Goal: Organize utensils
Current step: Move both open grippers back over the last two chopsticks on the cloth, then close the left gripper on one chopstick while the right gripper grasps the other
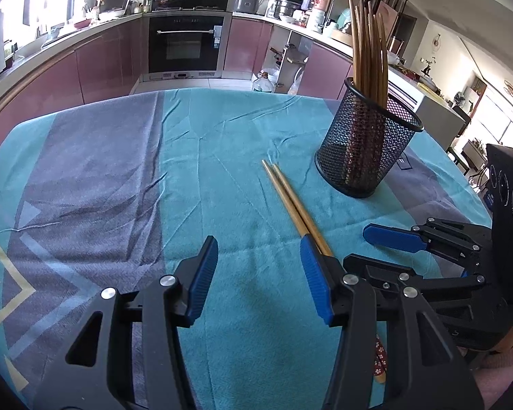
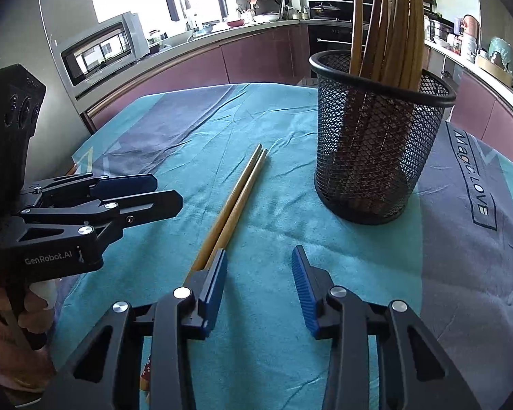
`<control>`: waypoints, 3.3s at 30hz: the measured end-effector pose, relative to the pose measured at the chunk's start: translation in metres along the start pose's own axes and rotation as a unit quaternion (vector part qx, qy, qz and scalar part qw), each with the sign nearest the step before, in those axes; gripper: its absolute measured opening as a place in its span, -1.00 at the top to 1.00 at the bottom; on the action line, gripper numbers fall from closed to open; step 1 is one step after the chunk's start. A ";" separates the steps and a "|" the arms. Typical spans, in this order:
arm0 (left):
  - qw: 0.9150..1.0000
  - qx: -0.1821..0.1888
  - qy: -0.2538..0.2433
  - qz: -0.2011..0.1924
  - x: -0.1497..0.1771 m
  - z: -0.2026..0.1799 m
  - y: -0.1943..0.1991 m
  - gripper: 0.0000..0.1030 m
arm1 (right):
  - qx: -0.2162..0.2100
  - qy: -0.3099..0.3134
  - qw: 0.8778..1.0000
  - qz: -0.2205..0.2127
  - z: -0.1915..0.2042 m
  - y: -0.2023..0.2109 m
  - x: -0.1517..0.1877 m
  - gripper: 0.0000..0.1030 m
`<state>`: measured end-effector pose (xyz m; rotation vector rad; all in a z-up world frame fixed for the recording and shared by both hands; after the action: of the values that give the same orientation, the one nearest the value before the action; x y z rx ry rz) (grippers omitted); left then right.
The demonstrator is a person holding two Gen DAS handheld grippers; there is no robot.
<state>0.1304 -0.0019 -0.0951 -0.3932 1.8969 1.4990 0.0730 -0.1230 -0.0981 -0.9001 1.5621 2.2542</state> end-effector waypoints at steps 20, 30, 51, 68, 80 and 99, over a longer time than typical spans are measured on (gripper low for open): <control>1.000 -0.002 -0.006 0.012 0.004 -0.005 -0.009 0.03 | -0.027 0.015 1.000 0.007 0.008 0.000 0.000 0.30; 1.000 0.004 -0.020 0.014 0.003 -0.012 -0.013 0.03 | -0.020 0.004 1.000 0.009 0.000 0.002 0.000 0.42; 0.996 -0.024 -0.075 0.041 -0.004 -0.039 -0.035 0.27 | -0.024 -0.006 1.000 0.011 -0.015 0.001 -0.006 0.53; 0.996 -0.031 -0.070 0.039 -0.009 -0.033 -0.039 0.63 | -0.015 -0.003 1.000 0.008 -0.013 -0.013 -0.020 0.53; 0.998 -0.029 -0.048 0.039 -0.017 -0.026 -0.043 0.81 | -0.007 -0.001 1.000 0.007 -0.014 -0.021 -0.028 0.76; 0.998 -0.038 -0.043 0.038 -0.020 -0.027 -0.050 0.84 | -0.034 -0.030 0.999 0.007 -0.022 -0.017 -0.026 0.90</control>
<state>0.1665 -0.0447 -0.1157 -0.2876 1.8088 1.6172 0.1097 -0.1329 -0.0994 -0.8314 1.4795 2.3347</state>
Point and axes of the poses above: each gripper's, at about its wrist camera, not at the fingertips, and y roughly against the way its jaws point, z to its left, x to its underside, the point moved 3 cm from there along -y, roughly the way its jaws point, and after that the axes turned 8 degrees about -y, right-handed, at the moved point
